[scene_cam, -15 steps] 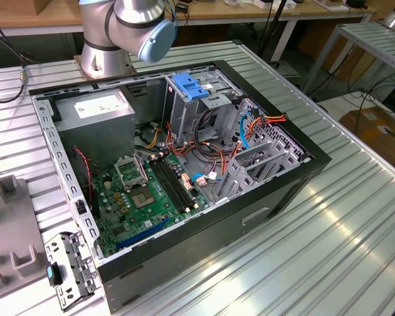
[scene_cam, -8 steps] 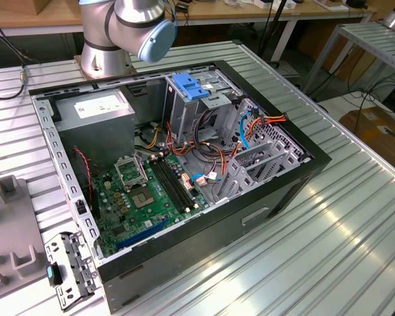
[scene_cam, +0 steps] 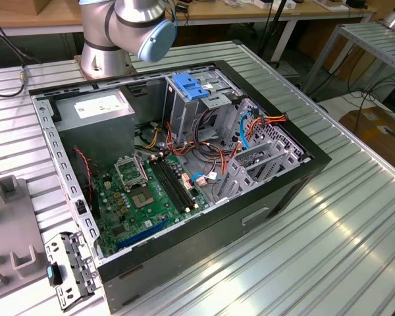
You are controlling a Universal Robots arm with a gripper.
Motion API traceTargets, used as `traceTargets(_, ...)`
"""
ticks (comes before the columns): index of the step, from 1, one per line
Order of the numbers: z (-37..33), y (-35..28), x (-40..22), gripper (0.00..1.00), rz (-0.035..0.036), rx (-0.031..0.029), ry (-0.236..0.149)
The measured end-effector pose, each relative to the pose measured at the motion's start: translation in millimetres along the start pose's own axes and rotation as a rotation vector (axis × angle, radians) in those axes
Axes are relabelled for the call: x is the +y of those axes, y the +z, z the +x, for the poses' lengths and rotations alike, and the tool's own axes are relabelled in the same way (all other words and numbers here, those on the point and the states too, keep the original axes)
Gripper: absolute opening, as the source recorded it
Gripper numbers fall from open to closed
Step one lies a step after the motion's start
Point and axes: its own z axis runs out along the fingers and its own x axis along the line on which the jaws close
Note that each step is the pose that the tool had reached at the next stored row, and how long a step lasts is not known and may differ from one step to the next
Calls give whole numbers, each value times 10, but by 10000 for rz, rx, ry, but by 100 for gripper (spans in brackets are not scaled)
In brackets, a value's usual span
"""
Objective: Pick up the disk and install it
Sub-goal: 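Pick up the disk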
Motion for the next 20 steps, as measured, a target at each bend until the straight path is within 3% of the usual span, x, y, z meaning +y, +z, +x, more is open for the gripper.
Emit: traceTargets(20,0,-58,0,37,0,0,0)
